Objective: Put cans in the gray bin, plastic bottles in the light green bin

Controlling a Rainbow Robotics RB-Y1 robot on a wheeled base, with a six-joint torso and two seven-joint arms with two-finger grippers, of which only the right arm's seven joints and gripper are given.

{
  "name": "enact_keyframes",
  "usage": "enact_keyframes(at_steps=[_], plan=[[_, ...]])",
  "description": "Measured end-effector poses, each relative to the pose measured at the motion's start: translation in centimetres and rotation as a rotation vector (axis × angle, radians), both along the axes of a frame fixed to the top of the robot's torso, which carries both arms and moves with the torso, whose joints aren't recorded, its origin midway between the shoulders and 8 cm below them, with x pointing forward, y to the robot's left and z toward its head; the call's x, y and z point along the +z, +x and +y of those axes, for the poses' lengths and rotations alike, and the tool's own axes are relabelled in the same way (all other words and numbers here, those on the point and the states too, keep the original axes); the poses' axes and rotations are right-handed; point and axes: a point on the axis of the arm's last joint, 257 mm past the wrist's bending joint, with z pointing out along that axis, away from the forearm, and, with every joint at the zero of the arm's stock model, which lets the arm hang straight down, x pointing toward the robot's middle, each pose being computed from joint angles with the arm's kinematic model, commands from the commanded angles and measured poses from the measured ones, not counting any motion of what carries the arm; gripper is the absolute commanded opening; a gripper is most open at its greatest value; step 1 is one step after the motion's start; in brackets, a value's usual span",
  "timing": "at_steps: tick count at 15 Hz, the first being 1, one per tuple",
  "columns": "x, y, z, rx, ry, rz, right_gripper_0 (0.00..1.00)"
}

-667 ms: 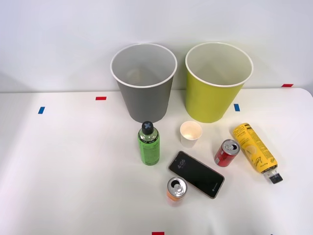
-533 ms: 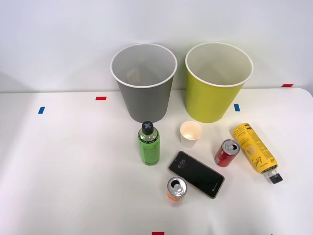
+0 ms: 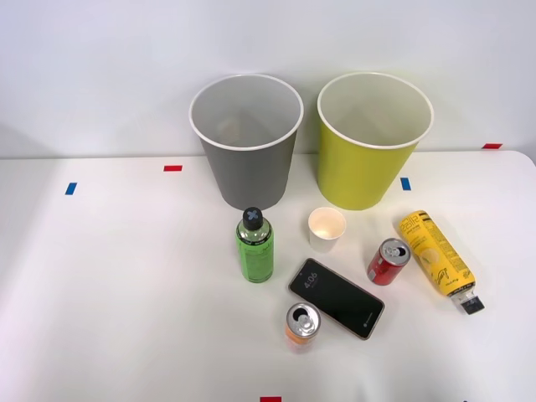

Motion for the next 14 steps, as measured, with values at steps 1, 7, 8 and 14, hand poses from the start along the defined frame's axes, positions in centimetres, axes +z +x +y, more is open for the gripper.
enact_keyframes(at_steps=[1, 7, 8, 14], plan=[[0.0, 0.0, 0.0, 0.0, 0.0, 0.0, 1.0], [0.0, 0.0, 0.0, 0.0, 0.0, 0.0, 1.0], [0.0, 0.0, 0.0, 0.0, 0.0, 0.0, 1.0], [0.0, 0.0, 0.0, 0.0, 0.0, 0.0, 1.0]])
